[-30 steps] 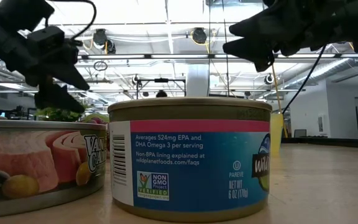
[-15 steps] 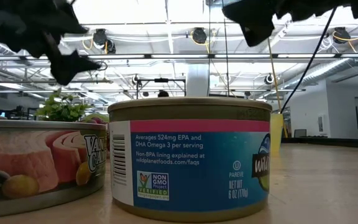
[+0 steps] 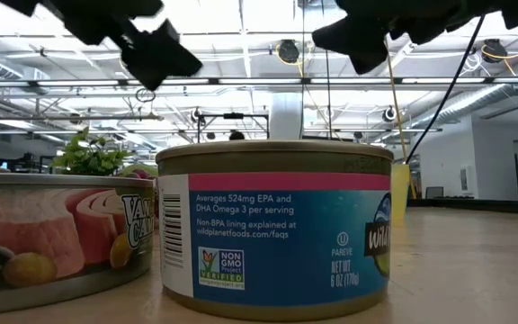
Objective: Pick & Place Food Item
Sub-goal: Put the right blue tuna can into the yellow bin
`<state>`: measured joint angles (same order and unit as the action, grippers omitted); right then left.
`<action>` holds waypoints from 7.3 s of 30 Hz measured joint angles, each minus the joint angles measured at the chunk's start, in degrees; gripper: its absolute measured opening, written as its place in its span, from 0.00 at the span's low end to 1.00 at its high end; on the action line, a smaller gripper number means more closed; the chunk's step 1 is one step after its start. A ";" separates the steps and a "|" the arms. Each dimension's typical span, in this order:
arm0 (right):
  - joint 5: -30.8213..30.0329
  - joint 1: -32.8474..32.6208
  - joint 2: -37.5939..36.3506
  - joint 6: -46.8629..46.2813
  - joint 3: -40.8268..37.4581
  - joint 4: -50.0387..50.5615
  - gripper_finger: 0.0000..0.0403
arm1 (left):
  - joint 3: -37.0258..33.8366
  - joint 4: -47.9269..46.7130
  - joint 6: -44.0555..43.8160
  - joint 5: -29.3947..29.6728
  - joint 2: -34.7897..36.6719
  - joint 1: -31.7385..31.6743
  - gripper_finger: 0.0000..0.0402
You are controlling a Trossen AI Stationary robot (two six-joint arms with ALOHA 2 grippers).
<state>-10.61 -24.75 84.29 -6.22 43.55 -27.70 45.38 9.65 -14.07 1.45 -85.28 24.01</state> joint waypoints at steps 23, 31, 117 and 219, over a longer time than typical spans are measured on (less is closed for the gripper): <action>-0.01 0.28 -0.31 4.11 -0.04 2.19 0.52 | 8.92 12.99 -0.81 -35.55 -22.35 -3.97 0.42; -0.04 0.48 -0.31 4.00 -0.04 2.27 0.52 | 8.92 9.39 8.89 -32.30 -22.35 -4.90 0.24; -17.54 -10.65 22.93 -19.59 26.14 38.21 0.00 | -8.17 1.61 4.64 7.60 9.97 3.11 0.01; -20.92 -18.39 22.62 -57.87 42.84 62.60 0.68 | -8.15 2.47 -4.06 9.18 9.88 2.60 0.60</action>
<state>-31.53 -43.14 106.91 -64.08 86.39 34.90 37.23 12.12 -18.13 10.63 -75.40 26.61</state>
